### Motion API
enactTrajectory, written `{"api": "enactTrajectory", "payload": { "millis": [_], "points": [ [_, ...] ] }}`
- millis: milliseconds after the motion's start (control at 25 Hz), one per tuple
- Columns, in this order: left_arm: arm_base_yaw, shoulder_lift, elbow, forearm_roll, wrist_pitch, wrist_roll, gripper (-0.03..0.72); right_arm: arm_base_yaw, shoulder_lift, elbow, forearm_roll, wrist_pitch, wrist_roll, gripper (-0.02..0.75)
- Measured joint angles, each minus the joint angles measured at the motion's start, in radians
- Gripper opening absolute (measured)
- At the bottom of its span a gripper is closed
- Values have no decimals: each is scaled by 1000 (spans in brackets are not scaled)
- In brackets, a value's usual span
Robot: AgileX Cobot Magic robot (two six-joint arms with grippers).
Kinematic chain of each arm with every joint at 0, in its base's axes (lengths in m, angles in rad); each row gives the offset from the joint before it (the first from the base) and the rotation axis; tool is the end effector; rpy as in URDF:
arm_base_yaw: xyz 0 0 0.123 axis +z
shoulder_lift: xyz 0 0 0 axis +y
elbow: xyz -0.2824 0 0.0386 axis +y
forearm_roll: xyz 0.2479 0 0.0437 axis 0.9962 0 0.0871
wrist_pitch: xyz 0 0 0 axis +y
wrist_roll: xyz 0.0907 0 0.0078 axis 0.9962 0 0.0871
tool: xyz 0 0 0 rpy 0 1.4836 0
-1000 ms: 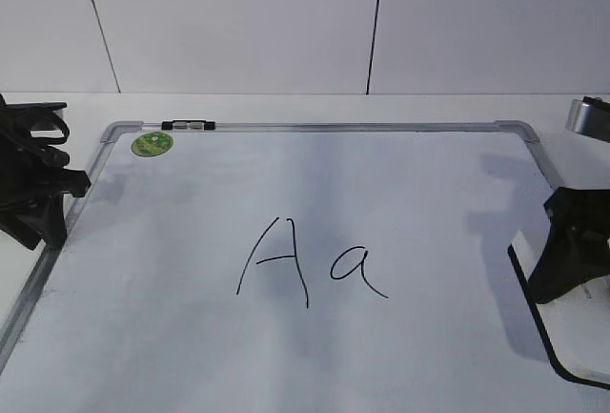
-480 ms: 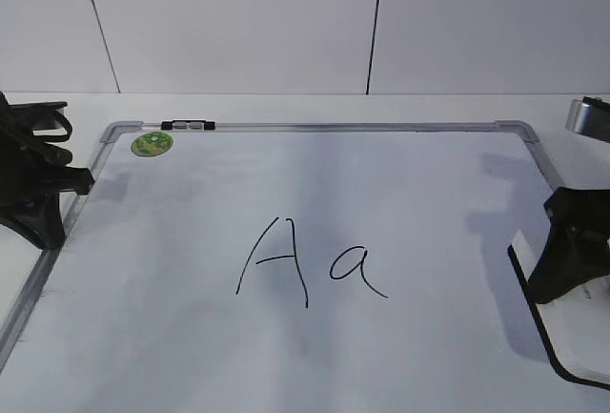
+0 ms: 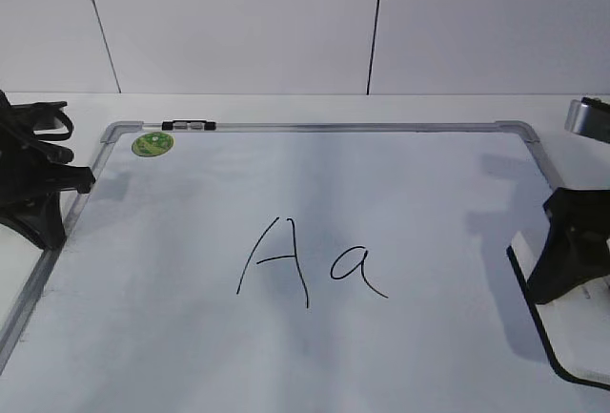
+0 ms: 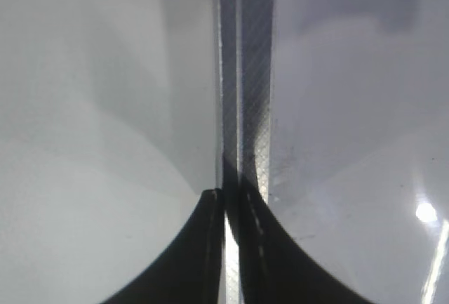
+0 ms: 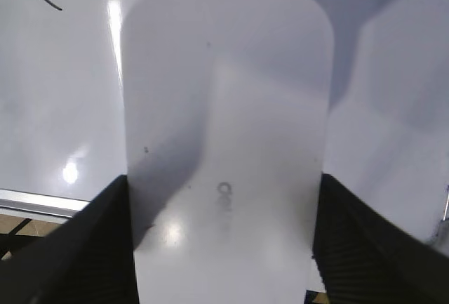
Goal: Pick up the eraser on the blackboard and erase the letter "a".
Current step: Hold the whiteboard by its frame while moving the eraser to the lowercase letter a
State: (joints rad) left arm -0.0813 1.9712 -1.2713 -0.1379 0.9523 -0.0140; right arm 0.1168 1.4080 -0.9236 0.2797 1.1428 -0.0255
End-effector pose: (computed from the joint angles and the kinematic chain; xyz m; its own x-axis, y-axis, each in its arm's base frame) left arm 0.3622 -0.0397 0.1513 -0.9999 -0.0124 0.0003 -0.0124 0.9936 -0.1125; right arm 0.2317 0.0502 0.2431 -0.9994 -0.0266 -0.0224 -0.0314 0.9667 0.2541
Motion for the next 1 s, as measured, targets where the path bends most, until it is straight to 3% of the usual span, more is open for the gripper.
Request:
{"api": "enactTrajectory", "payload": {
  "millis": [480, 680, 1000],
  "points": [
    [0, 0, 0, -6, 0, 0, 29, 9, 107, -62, -50, 24, 1, 551],
    [0, 0, 0, -6, 0, 0, 29, 96, 165, -207, -163, 63, 71, 550],
    [0, 0, 0, -8, 0, 0, 29, 234, 334, -431, -227, 71, 108, 550]
  ]
}}
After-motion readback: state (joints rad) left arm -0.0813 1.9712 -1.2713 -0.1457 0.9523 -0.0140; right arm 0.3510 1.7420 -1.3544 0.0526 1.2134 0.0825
